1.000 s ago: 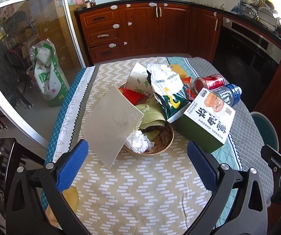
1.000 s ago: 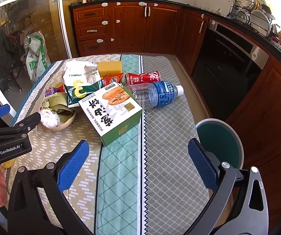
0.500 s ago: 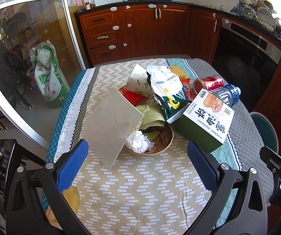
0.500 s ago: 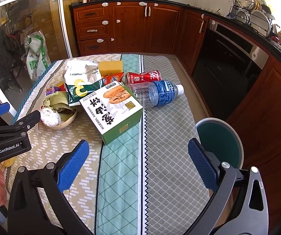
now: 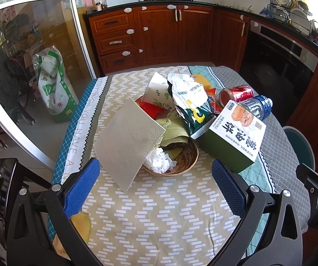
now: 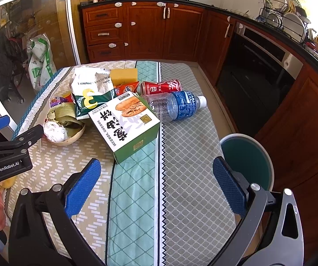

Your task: Collect trash

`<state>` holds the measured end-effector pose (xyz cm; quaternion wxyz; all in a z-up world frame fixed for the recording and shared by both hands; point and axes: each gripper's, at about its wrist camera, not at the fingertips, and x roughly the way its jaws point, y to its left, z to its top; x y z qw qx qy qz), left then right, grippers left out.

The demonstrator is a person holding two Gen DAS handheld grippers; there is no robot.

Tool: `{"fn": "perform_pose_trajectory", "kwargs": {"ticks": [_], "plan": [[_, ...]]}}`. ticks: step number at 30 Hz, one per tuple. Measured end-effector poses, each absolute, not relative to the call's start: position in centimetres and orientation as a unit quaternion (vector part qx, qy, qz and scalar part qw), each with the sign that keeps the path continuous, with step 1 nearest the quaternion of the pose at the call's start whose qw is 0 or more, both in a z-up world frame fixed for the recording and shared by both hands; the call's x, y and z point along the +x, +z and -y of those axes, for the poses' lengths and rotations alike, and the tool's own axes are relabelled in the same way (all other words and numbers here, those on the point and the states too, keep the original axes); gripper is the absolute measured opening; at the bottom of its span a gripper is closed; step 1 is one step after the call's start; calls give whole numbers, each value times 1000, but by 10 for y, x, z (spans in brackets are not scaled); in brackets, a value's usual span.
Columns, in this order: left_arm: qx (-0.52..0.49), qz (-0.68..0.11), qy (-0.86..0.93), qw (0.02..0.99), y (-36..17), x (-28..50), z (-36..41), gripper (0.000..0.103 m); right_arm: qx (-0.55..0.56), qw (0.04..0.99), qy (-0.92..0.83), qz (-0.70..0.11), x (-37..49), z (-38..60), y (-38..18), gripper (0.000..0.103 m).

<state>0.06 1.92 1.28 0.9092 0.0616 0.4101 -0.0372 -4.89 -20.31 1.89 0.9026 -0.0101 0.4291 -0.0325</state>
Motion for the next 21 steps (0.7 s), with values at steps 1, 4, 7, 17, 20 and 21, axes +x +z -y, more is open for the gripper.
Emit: {"fn": "perform_pose_trajectory", "kwargs": {"ticks": [1,4,7,17,20,21], "plan": [[62,-410,-36,909,12,1,-22,101,-12,902,-32,-430,-49,202,18,97],[66,-408,-30,910,9,3,-33,101,-15,901,-29,-433,-47,199,17,97],[76,-406,-22,910,5,7,-48,101,-19,900,-24,-435,-45,194,14,97],[91,-433,-58,895,-16,38,-73,81,-23,890,-19,-456,-31,180,-10,97],[97,-445,-86,886,-25,45,-63,81,-26,887,-16,-461,-28,175,-16,97],[100,-448,-91,884,-29,47,-59,81,-29,886,-16,-463,-27,173,-18,97]]}}
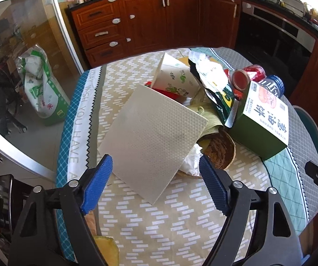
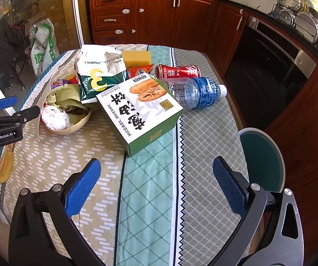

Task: Collect trash
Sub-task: 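Grasp the white paper towel with the left tool while the right tool grasps the silver wrapper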

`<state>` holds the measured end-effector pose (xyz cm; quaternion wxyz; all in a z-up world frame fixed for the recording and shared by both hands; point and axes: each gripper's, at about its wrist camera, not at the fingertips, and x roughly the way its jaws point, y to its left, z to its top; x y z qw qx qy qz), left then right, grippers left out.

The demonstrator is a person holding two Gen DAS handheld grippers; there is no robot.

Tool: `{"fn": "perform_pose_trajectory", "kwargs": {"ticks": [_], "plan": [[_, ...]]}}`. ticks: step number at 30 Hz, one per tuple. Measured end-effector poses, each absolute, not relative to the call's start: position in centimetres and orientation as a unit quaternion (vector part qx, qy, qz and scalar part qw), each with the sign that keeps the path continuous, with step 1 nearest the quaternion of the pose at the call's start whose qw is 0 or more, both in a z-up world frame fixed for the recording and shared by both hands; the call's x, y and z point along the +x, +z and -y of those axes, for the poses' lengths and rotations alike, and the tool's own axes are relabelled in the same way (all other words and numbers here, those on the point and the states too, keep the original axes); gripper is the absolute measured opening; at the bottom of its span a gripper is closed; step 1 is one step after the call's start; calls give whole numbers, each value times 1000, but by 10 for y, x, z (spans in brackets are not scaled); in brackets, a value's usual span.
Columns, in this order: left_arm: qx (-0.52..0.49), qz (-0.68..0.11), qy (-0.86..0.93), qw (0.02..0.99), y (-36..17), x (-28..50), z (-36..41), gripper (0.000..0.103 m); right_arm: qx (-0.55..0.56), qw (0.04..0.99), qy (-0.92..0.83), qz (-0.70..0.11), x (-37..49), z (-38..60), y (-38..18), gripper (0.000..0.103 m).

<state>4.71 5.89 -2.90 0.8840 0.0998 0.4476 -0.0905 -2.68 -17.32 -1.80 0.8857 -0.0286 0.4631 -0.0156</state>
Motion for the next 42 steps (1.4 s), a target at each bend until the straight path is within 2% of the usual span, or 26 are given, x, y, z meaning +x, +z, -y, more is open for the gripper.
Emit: {"fn": "perform_pose_trajectory", "kwargs": {"ticks": [13,21,28,29,30,31,32,35,42], "plan": [[103,-474,-87,870,-63,50,-96,81,-50,882,-8,-469,-10,150,-18,97],[98,-472,-86,872,-59,39,-121,81,-64,878,-3,-474,-8,131,-19,97],[125,-467,-76,872,-68,52,-106,81,-56,877,4,-477,-5,122,-17,97],[129,-463,-75,874,-69,54,-102,78,-57,877,5,-477,-4,122,-17,97],[128,-458,-76,877,-69,56,-100,54,-55,877,6,-476,-4,123,-16,97],[125,-462,-79,875,-69,59,-99,35,-53,878,7,-476,-3,124,-14,97],[117,-473,-83,870,-70,62,-99,6,-48,878,9,-477,-1,126,-12,97],[98,-465,-75,877,-59,62,-107,2,-33,882,18,-469,11,130,0,97],[62,-430,-100,895,-10,58,-109,1,-41,902,49,-428,66,102,23,97]]}}
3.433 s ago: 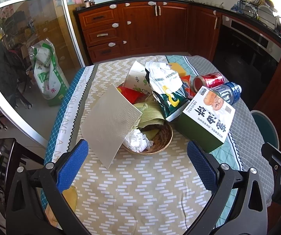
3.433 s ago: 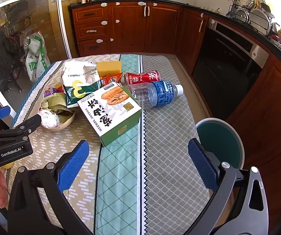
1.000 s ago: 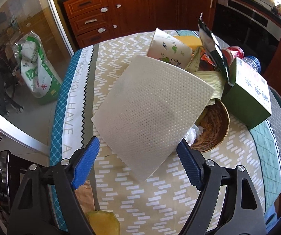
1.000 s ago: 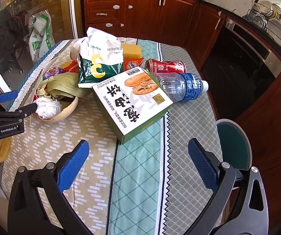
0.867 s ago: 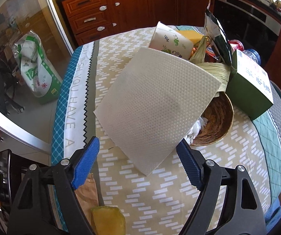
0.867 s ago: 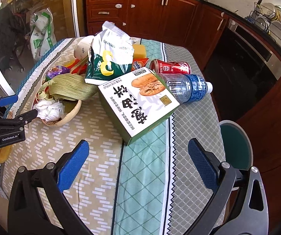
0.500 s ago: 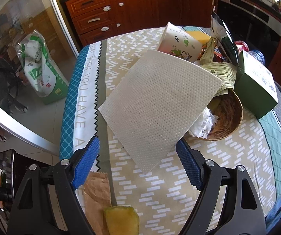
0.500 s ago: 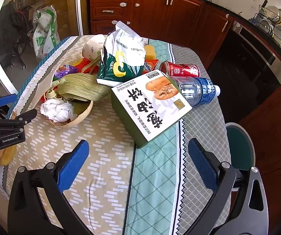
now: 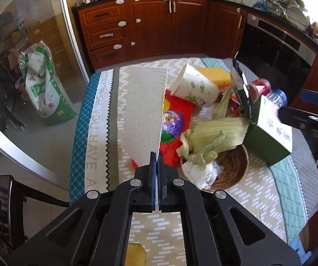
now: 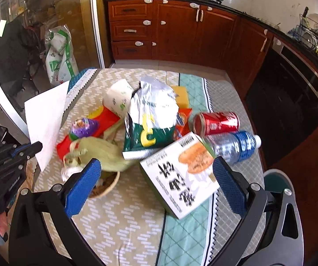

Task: Collect trash
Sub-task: 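Grasp the white paper towel with the left tool while the right tool grasps the silver wrapper, then carry both items to the teal bin and open both tools to drop them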

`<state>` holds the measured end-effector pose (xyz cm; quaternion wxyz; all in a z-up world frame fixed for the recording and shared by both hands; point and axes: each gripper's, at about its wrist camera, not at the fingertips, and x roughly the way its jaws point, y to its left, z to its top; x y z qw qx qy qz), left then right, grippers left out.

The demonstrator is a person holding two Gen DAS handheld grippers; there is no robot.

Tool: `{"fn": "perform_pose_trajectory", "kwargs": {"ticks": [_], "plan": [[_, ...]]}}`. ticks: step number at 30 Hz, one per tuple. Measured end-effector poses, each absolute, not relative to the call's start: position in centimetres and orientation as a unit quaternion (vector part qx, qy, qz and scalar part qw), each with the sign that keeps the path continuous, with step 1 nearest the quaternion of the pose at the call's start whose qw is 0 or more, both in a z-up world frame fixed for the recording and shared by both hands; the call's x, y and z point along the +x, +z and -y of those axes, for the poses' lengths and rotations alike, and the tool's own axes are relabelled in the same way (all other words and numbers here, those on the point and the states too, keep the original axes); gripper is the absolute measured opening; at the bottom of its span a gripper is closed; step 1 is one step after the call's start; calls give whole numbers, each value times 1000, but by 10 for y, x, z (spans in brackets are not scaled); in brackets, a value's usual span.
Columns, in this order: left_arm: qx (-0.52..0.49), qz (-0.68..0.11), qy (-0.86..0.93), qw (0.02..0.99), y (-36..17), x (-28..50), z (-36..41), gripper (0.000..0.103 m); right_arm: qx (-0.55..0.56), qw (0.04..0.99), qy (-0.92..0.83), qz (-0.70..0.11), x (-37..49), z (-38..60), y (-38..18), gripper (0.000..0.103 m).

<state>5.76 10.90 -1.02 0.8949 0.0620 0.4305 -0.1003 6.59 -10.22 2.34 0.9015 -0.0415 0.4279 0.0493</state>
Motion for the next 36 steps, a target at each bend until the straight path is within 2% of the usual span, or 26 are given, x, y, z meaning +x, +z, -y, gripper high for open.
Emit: {"fn": "perform_pose_trajectory", "kwargs": {"ticks": [4,6,8,9,10,11,15,26,36], "plan": [[52,-421,-121,897,8,59,-103,1,-52,900,60,-429,99,84,16,97],[49,-421,-128,897,12,59,-100,1,-49,895,63,-440,111,81,6,92],[50,-422,-133,896,15,59,-97,1,-44,886,66,-456,121,83,-5,74],[52,-421,-134,896,16,60,-95,1,-41,882,67,-464,125,84,-10,68],[56,-421,-133,896,16,60,-92,1,-38,880,67,-470,127,85,-15,51],[57,-421,-131,896,16,61,-90,1,-34,878,67,-473,128,87,-17,27],[50,-421,-128,896,21,63,-86,1,-8,886,83,-457,118,94,-5,6],[48,-388,-172,904,69,40,-56,1,3,915,95,-392,64,131,67,5],[103,-365,-286,880,98,12,58,1,23,920,-7,-390,-9,264,69,6]]}}
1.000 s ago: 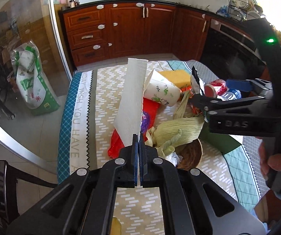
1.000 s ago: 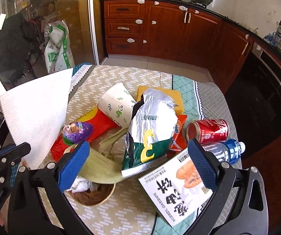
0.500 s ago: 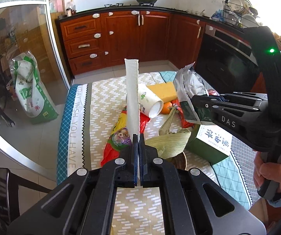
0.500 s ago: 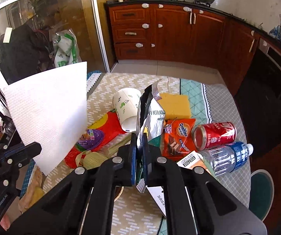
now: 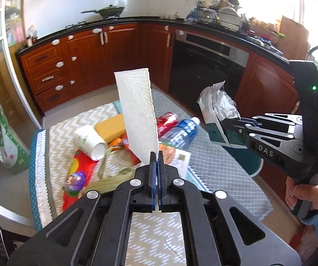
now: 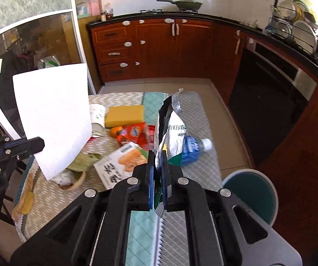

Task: Collect trash
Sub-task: 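Carry both items to the teal bin and open both tools to drop them, then return to the table and grasp the green bread box with the right tool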

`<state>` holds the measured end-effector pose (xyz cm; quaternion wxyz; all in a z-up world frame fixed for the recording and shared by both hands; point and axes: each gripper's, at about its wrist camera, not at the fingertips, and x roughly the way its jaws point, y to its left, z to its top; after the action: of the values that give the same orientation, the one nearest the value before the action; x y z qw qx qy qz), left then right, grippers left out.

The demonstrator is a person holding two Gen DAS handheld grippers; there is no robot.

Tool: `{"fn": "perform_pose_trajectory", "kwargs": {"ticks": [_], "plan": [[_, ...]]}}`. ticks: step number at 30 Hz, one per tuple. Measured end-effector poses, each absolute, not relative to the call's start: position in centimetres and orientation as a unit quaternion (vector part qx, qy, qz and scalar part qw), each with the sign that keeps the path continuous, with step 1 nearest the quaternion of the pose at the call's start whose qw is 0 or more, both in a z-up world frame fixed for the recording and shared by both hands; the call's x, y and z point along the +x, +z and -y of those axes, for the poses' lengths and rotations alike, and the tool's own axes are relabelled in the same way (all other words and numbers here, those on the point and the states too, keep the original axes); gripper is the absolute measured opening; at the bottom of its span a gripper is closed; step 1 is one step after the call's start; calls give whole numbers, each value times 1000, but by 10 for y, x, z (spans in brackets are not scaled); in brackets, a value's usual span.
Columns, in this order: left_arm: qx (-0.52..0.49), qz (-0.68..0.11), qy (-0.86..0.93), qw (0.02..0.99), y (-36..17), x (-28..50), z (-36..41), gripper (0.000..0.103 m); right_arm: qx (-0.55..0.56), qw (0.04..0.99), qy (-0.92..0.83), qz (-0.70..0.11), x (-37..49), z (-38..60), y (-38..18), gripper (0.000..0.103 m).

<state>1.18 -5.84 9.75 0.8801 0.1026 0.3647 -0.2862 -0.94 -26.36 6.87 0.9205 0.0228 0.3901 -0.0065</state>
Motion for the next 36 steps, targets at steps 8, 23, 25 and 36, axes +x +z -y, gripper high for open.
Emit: {"fn": "perform_pose_trajectory", "kwargs": {"ticks": [8,23,25,36], "plan": [[144,-383,-394,823,77,-5,196,1,68,900,-89,-422,-57,387,26,6],[210,-486,-433,730,-61,13,375,2,147,855,-119,-483,-80,492,-50,6],[212,-495,-427,726,-76,17,384,3,153,850,-118,-491,-79,495,-59,6],[216,-460,-373,776,-80,35,361,75,167,833,-102,-518,-50,496,-89,9]]}}
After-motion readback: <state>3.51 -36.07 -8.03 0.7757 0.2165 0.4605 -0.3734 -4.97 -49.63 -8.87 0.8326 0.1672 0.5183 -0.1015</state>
